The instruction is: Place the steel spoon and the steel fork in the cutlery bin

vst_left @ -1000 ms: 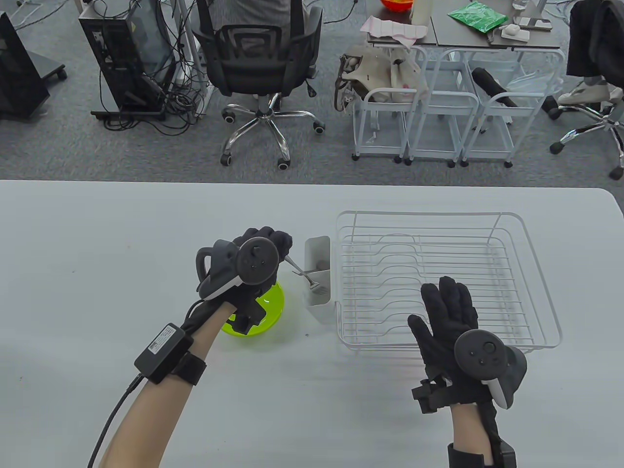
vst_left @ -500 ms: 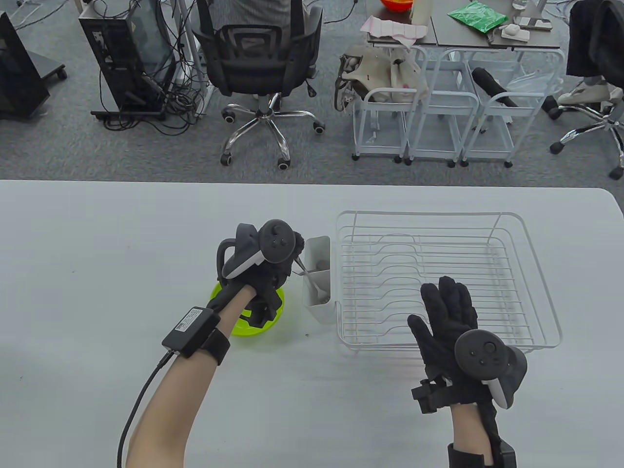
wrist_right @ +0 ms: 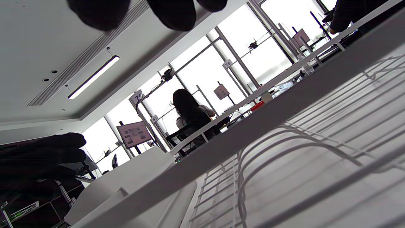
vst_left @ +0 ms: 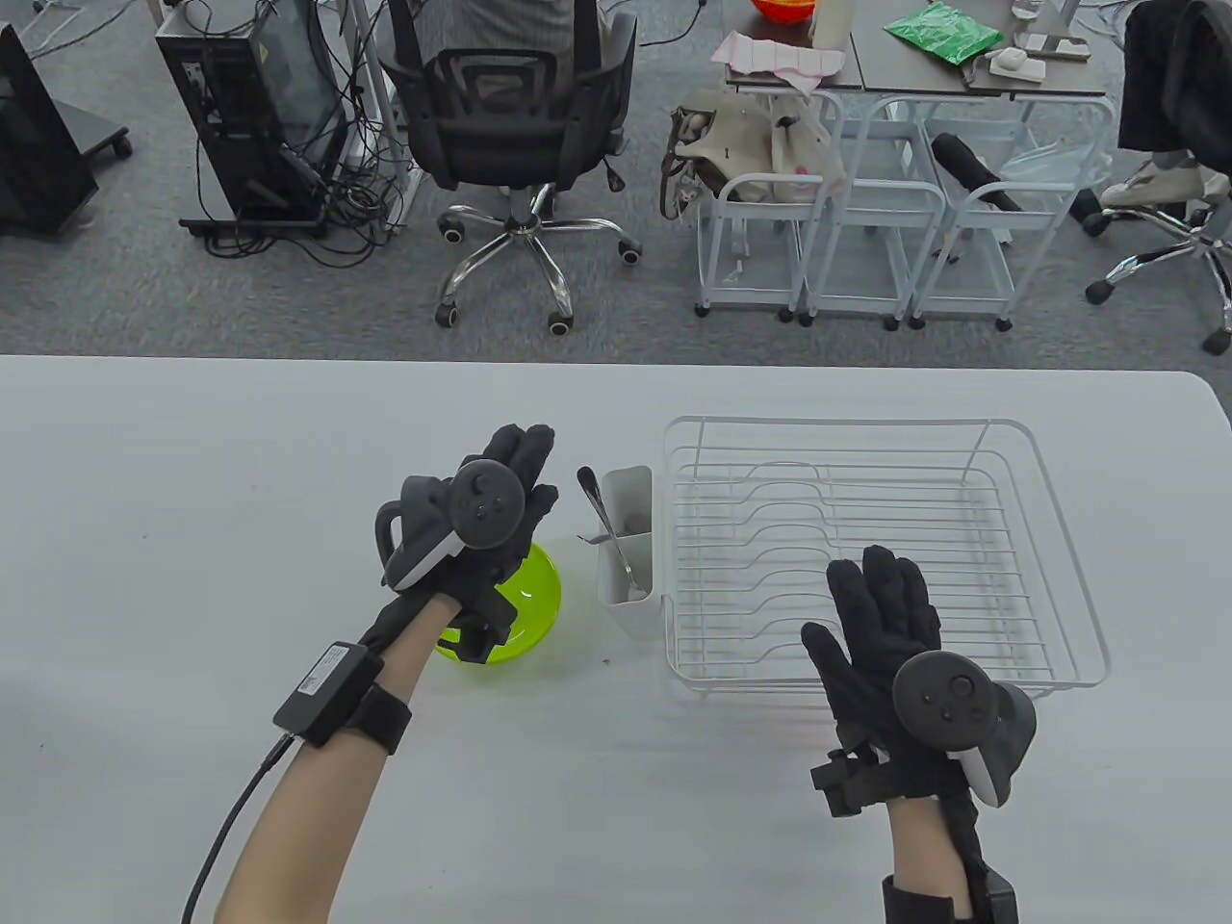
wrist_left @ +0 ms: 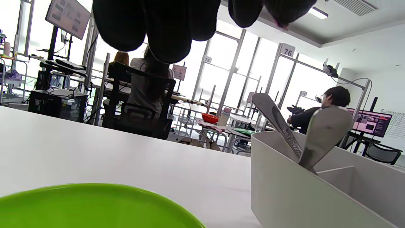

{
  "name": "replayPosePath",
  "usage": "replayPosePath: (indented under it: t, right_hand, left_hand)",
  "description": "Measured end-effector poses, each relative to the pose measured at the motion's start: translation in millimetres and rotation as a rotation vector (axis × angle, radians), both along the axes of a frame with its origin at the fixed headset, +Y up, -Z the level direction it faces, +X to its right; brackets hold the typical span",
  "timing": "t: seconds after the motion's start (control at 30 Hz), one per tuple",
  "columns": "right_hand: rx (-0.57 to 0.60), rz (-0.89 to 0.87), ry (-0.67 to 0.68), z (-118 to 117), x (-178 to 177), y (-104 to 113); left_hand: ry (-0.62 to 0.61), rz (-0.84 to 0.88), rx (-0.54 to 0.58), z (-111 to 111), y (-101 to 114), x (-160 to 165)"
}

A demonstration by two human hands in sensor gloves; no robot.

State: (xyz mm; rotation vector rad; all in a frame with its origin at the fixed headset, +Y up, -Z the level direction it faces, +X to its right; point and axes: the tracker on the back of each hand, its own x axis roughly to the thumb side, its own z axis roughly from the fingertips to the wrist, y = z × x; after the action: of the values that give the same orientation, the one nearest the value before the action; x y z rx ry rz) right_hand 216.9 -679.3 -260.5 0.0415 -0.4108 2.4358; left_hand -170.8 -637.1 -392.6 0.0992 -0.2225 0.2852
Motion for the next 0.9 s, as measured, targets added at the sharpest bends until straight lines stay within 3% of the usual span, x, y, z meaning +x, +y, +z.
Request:
replayPosePath:
  t: [0.2, 0.57, 0.9]
  right_hand:
    - [-0.007, 0.017, 0.001, -1, -2, -1]
    - [0.007, 0.046, 0.01, -1, -9, -1]
    - [-0.005, 0.085, 0.004, -2, -14, -4]
  left_hand:
    - [0.038, -0.106, 0.119, 33, -7, -32]
    - [0.127, -0.055, 0.153, 93, -47, -84]
    - [0.13, -0.063, 0.166, 111, -69, -97]
